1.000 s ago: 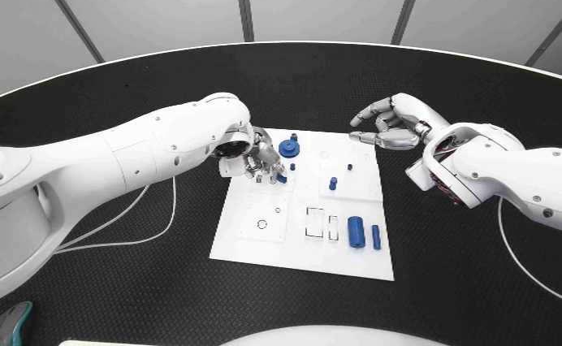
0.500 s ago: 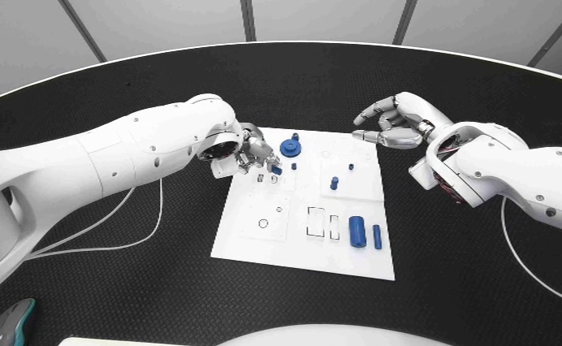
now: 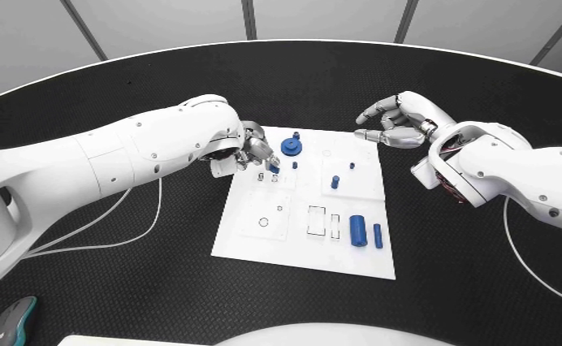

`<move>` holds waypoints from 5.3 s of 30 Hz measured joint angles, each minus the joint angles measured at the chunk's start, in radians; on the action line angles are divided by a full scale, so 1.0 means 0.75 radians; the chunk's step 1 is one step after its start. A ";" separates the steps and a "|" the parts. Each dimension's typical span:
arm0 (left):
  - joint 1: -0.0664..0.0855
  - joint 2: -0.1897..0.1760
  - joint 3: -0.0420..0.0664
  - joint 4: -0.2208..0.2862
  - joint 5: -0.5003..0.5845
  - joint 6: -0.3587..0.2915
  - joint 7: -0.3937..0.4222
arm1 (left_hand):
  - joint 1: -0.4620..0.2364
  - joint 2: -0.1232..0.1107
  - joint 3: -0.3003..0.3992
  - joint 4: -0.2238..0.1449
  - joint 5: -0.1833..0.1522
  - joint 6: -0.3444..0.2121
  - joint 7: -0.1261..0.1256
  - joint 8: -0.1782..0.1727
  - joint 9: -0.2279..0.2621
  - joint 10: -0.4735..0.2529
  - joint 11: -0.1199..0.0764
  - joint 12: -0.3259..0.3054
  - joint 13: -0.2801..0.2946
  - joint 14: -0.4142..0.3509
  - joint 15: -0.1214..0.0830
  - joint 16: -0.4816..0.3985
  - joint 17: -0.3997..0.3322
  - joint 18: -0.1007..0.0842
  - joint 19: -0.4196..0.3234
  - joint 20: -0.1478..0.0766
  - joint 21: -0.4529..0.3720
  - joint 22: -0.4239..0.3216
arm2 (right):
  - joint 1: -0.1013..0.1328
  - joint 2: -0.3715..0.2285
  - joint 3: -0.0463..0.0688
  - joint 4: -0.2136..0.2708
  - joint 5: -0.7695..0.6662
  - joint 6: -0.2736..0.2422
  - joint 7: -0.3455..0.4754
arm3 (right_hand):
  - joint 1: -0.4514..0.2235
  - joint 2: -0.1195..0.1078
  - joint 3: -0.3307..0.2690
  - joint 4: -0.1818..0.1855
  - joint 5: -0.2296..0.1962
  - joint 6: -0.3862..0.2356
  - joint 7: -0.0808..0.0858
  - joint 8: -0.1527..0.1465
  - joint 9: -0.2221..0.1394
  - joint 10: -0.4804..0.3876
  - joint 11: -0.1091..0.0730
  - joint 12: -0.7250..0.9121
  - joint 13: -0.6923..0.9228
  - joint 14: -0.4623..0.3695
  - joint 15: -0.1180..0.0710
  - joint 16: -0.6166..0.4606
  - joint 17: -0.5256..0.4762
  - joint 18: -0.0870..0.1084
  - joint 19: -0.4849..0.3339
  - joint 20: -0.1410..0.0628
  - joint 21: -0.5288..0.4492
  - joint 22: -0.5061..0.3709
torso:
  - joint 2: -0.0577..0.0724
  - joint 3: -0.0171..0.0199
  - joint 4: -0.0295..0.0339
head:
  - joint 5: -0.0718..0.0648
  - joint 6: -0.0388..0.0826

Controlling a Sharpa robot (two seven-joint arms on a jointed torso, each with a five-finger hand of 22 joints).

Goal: Assemble the parts on the task board

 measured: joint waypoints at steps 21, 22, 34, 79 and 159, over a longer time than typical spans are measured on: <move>-0.027 0.040 -0.004 -0.014 -0.164 -0.008 0.002 | -0.002 -0.001 -0.004 -0.004 0.022 0.005 -0.004 -0.007 0.001 0.005 -0.004 0.000 0.004 0.002 -0.002 0.000 0.000 0.000 0.001 -0.001 0.005 0.009 | 0.000 0.001 0.000 0.001 0.000 0.001 0.004 | 0.000 0.000 0.000 0.000 0.000 0.000 0.000 0.000 0.000 0.000 0.000 0.000 0.000 0.000 0.000 0.000 0.001 0.000 0.000 0.000 0.000 0.000 | 0.001 -0.0006 -0.0014 | -0.004 -0.012; -0.029 0.040 -0.005 -0.015 -0.171 -0.010 0.003 | -0.002 -0.001 -0.004 -0.004 0.022 0.005 -0.004 -0.007 0.001 0.005 -0.004 0.000 0.004 0.002 -0.002 0.000 0.000 0.000 0.004 -0.004 0.005 0.010 | 0.000 0.001 0.000 0.001 0.000 0.001 0.004 | 0.000 0.000 0.000 0.000 0.000 0.000 0.000 0.000 0.000 0.000 0.000 0.000 0.000 0.000 0.000 0.000 0.001 0.000 0.000 0.000 0.000 0.000 | 0.001 -0.0008 -0.0012 | -0.004 -0.012; -0.038 0.034 -0.005 -0.011 -0.203 -0.019 0.017 | -0.001 -0.001 -0.007 -0.007 0.038 0.010 0.000 -0.008 0.001 0.009 -0.004 0.007 0.012 -0.003 -0.006 0.000 0.000 0.000 0.009 0.000 0.010 0.019 | 0.000 0.001 0.000 0.001 0.000 0.001 0.004 | 0.000 0.000 0.000 0.000 0.000 0.000 0.000 0.000 0.001 0.000 0.000 0.000 0.000 0.000 0.000 0.000 0.001 0.000 0.000 0.000 0.000 0.000 | 0.001 -0.0026 0.0000 | -0.005 -0.019; -0.039 0.037 -0.005 -0.010 -0.193 0.022 0.003 | -0.002 -0.001 -0.007 -0.007 0.051 0.017 -0.001 -0.017 0.002 0.022 -0.007 0.012 0.019 -0.003 -0.006 0.000 0.000 0.000 0.009 0.000 0.010 0.022 | 0.000 0.002 0.000 -0.001 0.000 0.004 0.004 | 0.000 0.000 0.000 0.007 0.006 -0.005 0.005 0.006 0.002 0.000 0.000 0.000 0.001 0.000 0.000 0.000 0.000 0.000 0.000 0.000 0.000 0.000 | 0.000 -0.0005 -0.0001 | -0.002 -0.027; -0.056 0.100 -0.007 -0.074 -0.193 0.059 -0.069 | -0.008 0.000 -0.007 -0.007 0.071 0.038 0.000 -0.021 0.008 0.040 -0.006 0.016 0.011 -0.003 -0.006 0.000 0.000 0.000 0.016 -0.001 0.018 0.035 | 0.000 0.001 0.000 0.001 0.000 0.010 0.000 | 0.000 0.000 0.000 0.007 0.006 -0.010 0.000 0.014 0.002 0.000 0.000 0.000 0.000 0.000 0.000 0.000 0.001 0.000 0.000 0.000 0.000 0.000 | 0.000 0.0005 -0.0005 | -0.007 -0.049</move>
